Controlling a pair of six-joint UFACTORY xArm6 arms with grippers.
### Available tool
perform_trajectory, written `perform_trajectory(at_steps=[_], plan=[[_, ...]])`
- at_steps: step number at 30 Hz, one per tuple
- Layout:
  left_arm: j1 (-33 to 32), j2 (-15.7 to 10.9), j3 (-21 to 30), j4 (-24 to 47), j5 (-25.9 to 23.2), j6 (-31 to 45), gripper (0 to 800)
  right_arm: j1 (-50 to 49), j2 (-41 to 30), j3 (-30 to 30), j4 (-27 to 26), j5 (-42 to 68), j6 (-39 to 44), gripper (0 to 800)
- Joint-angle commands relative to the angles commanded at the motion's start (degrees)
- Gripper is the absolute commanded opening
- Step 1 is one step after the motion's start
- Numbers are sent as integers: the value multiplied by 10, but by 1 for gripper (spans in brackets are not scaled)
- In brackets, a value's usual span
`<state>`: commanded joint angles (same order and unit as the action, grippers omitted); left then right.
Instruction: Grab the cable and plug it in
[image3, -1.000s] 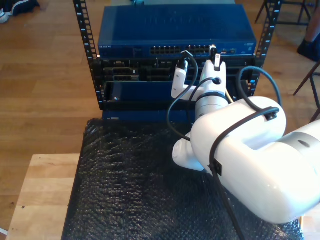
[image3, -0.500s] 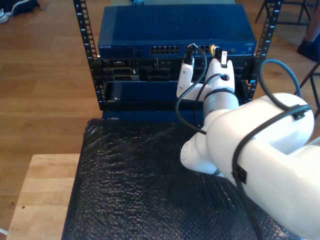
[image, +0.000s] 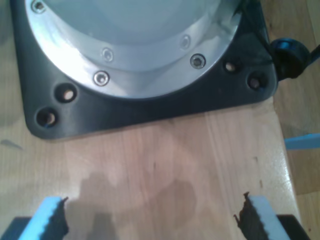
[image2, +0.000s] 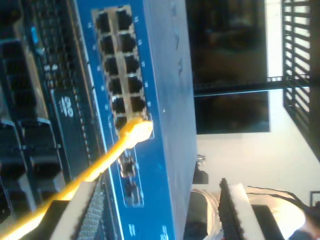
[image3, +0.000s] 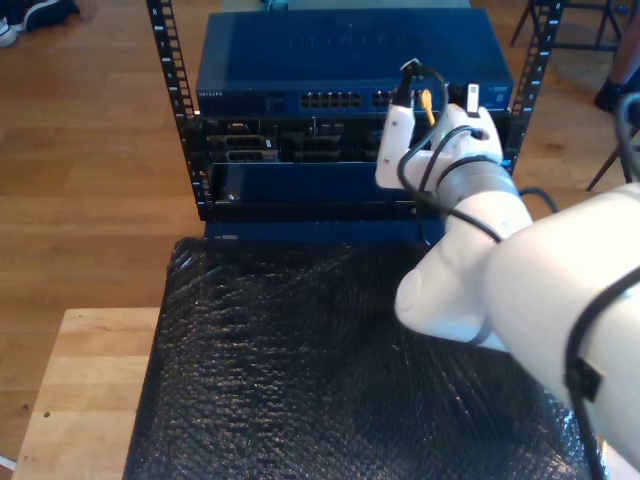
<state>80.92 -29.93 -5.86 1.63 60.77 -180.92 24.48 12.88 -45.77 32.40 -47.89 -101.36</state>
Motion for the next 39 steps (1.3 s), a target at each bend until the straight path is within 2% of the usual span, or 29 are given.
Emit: perform_trajectory(at_steps=[6,13,26,34,39], plan=[[0,0,0,0,0,0,800,-39,-51,32,-25,62,-20,651],[0,0,0,0,0,0,800,-98,-109,55,-35,188,-98,778],[0,0,0,0,0,0,800,-259,-207,59,-39,382,-178,789],[0,0,0,0,0,0,800,-382,-251,38,-90,574,-230,786],[0,0,0,0,0,0,800,-439,-273,38,-105,647,-280,777]])
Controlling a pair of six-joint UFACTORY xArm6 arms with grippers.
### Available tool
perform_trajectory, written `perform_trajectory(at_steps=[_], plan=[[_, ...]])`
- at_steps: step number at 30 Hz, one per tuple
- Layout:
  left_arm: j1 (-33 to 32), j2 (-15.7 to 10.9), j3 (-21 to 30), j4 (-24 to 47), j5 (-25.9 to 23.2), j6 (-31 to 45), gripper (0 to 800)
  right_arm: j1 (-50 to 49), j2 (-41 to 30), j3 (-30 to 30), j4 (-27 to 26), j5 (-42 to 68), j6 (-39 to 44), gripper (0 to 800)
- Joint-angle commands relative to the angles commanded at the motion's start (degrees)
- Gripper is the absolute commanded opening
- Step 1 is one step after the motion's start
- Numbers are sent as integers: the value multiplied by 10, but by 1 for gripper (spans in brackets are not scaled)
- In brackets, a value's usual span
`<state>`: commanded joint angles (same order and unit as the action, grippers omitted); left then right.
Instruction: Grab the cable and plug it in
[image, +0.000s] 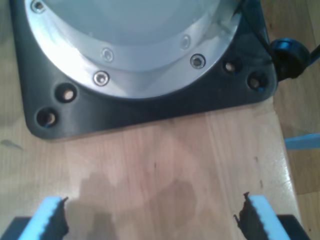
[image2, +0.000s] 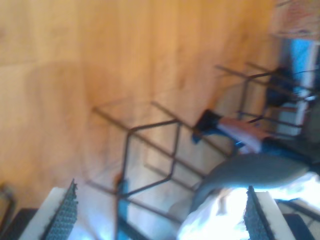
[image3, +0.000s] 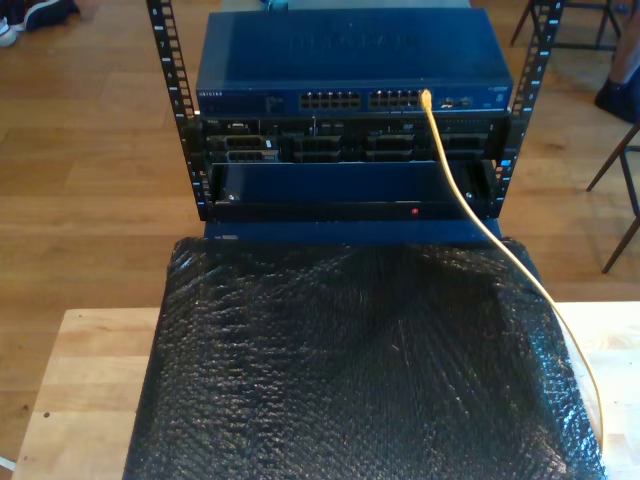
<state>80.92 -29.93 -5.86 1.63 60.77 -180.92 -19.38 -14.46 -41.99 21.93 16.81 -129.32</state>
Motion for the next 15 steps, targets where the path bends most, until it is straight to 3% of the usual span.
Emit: perform_trajectory(at_steps=[15], plan=[[0,0,0,0,0,0,800,-209,-118,31,-12,302,-160,789]])
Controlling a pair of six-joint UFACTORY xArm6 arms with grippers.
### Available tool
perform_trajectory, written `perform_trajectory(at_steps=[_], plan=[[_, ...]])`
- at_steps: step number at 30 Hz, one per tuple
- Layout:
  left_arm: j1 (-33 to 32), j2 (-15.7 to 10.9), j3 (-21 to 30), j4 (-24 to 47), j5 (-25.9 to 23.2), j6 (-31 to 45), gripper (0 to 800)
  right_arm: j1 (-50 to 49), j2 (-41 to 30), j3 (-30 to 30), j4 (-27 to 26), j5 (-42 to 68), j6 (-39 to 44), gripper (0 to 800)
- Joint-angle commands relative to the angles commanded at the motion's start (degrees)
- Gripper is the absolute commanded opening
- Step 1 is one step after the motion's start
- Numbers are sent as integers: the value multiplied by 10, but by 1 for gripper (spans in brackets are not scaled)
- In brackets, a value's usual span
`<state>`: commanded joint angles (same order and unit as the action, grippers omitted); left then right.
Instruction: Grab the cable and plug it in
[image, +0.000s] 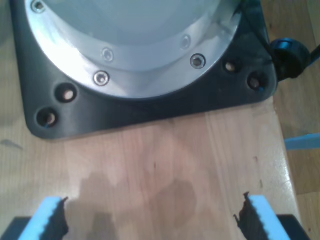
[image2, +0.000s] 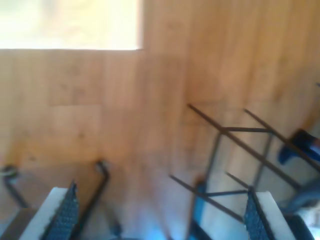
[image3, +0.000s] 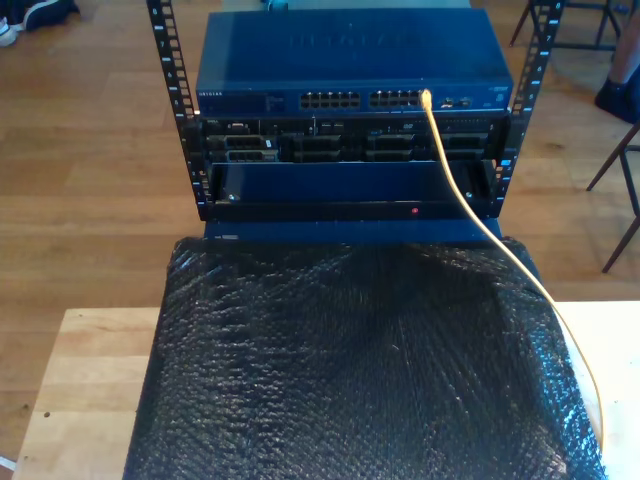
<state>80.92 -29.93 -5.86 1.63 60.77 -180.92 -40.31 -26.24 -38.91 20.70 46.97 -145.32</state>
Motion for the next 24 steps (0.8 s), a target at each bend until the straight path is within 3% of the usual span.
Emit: perform_trajectory(at_steps=[12,24], plan=[[0,0,0,0,0,0,800,-143,-81,69,-135,150,-76,796],[0,0,0,0,0,0,800,-304,-152,144,-151,198,-239,796]])
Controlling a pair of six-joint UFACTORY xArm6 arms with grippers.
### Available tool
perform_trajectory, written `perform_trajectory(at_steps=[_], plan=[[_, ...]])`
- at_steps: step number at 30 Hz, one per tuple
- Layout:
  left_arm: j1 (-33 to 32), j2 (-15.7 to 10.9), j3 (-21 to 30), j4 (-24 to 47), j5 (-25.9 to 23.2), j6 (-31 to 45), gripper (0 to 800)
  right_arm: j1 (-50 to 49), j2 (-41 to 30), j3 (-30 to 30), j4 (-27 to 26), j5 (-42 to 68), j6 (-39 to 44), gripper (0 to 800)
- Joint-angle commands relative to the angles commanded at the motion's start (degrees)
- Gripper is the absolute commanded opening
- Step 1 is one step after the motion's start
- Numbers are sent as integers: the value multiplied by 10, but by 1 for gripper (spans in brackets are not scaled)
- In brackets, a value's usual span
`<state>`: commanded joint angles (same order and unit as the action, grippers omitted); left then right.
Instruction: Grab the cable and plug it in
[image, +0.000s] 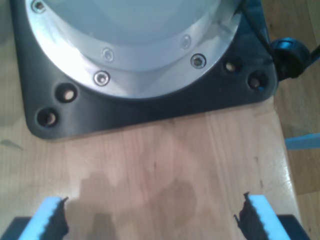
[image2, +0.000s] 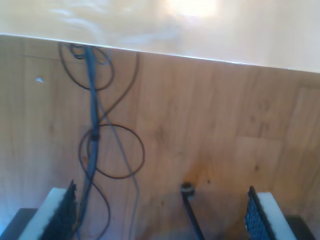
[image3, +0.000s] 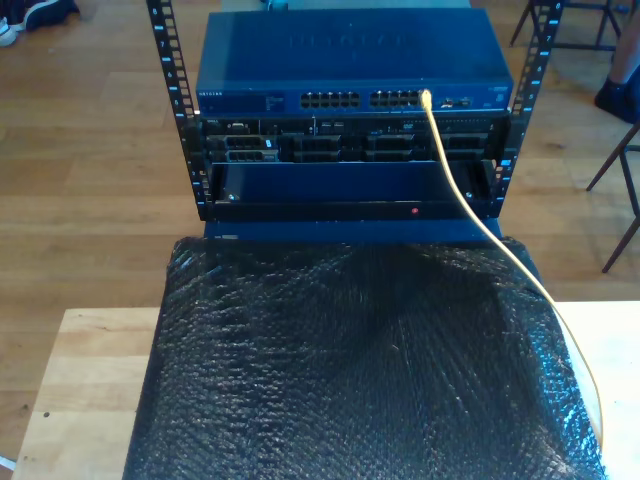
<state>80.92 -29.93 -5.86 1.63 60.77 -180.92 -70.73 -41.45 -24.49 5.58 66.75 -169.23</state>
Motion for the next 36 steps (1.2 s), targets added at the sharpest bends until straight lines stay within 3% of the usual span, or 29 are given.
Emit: perform_trajectory(at_steps=[9,27,36], plan=[[0,0,0,0,0,0,800,-70,-15,56,-10,-2,-69,796],[0,0,0,0,0,0,800,-122,-14,147,-33,-60,-105,796],[0,0,0,0,0,0,800,-122,-17,163,-33,-66,-105,796]])
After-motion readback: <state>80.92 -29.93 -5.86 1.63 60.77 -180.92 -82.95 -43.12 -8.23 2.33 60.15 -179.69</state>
